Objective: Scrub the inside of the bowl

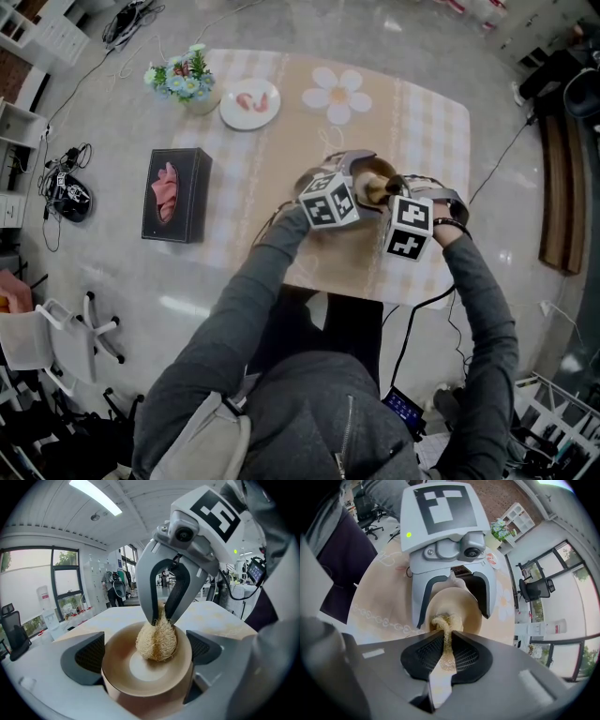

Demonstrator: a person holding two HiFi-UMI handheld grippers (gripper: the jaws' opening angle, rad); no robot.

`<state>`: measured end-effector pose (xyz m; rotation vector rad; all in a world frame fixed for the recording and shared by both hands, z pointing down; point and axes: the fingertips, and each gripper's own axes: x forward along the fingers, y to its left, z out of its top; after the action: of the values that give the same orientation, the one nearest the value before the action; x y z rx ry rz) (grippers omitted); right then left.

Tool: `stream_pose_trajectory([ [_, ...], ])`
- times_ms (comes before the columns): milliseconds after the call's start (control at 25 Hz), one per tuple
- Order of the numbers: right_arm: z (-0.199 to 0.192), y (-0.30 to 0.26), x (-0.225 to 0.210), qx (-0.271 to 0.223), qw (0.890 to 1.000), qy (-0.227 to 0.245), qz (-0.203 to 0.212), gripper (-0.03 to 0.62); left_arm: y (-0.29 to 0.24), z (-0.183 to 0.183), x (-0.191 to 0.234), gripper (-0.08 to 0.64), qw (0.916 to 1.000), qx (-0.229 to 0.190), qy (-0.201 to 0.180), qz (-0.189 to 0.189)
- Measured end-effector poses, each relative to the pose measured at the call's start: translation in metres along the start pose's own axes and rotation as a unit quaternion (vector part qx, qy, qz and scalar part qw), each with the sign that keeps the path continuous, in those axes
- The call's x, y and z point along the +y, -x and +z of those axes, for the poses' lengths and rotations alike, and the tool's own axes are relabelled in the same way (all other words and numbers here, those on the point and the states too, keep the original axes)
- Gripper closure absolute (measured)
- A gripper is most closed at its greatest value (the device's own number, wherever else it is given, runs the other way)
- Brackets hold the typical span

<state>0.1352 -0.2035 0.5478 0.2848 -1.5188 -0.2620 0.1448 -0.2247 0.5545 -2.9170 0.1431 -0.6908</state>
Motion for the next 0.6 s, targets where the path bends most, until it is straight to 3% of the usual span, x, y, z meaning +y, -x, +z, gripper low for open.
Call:
stream_pose_trajectory([
  [600, 0.0058, 0.0012, 0.0055, -0.023, 0.999, -0.020, 0.035, 0.546, -0.0002, 0.0011, 0.0000, 0.017, 1.0000, 0.001, -0.001, 0.001],
])
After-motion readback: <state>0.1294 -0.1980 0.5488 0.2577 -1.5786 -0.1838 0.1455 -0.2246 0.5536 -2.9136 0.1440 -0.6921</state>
